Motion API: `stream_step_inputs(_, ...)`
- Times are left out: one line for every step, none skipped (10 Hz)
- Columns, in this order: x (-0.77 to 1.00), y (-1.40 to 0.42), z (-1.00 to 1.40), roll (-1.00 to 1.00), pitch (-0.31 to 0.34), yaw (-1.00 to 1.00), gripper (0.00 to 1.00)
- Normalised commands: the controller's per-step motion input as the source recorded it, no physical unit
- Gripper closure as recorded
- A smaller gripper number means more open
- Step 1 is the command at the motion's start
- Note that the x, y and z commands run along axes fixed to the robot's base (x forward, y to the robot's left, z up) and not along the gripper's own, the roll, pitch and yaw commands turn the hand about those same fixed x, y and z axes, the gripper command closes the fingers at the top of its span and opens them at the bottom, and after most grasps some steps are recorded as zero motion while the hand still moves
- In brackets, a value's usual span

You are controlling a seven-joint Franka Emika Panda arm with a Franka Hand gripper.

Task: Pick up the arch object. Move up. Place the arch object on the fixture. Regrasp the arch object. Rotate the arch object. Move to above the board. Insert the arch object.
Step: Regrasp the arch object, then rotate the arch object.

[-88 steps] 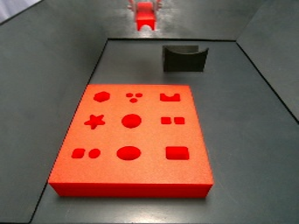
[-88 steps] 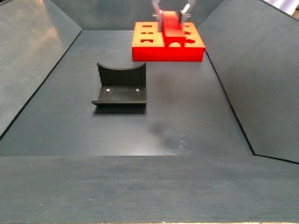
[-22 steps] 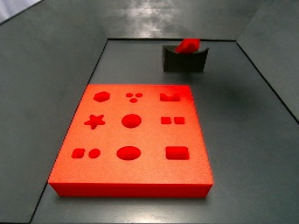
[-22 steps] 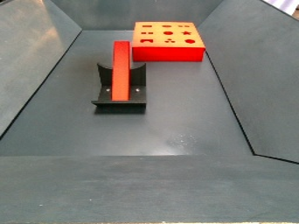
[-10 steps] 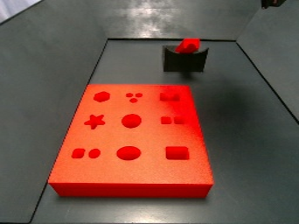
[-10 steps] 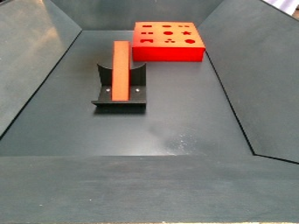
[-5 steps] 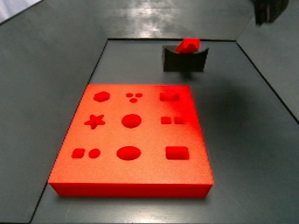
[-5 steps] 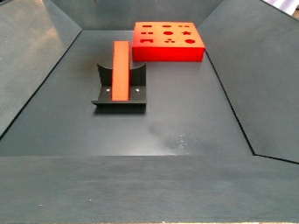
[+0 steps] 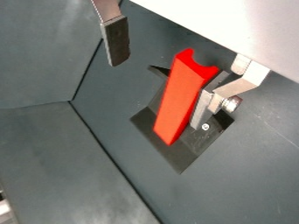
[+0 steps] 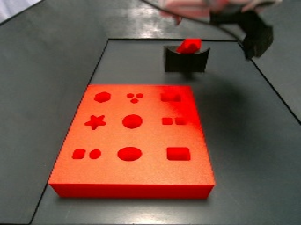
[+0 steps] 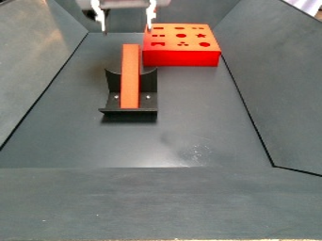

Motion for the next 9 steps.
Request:
stream_step_inputs(0.05, 0.03, -1.00, 0.04, -0.082, -0.10, 0.00)
stream_step_inputs(0.05, 0.03, -0.87, 0.04, -0.056, -0.10, 0.00)
stream_step_inputs(0.04, 0.02, -0.70, 0.04, -0.036, -0.09, 0.00)
stream_step_inputs(0.04, 0.01, -0.53, 0.04, -0.014, -0.08, 0.00)
stream_step_inputs(0.05, 0.01, -0.31, 0.03, 0.009, -0.05, 0.00)
stream_step_inputs(0.05, 0.01, -0.20, 0.04, 0.021, -0.04, 0.00)
stream_step_inputs(0.00, 0.00, 0.00, 0.00, 0.000, 0.00, 1.00)
stream_step_inputs(-0.99, 0.39, 1.00, 0.00, 0.000, 0.00, 1.00)
stream_step_inputs(-1.00, 0.39, 1.00, -0.06, -0.037, 0.00, 1.00)
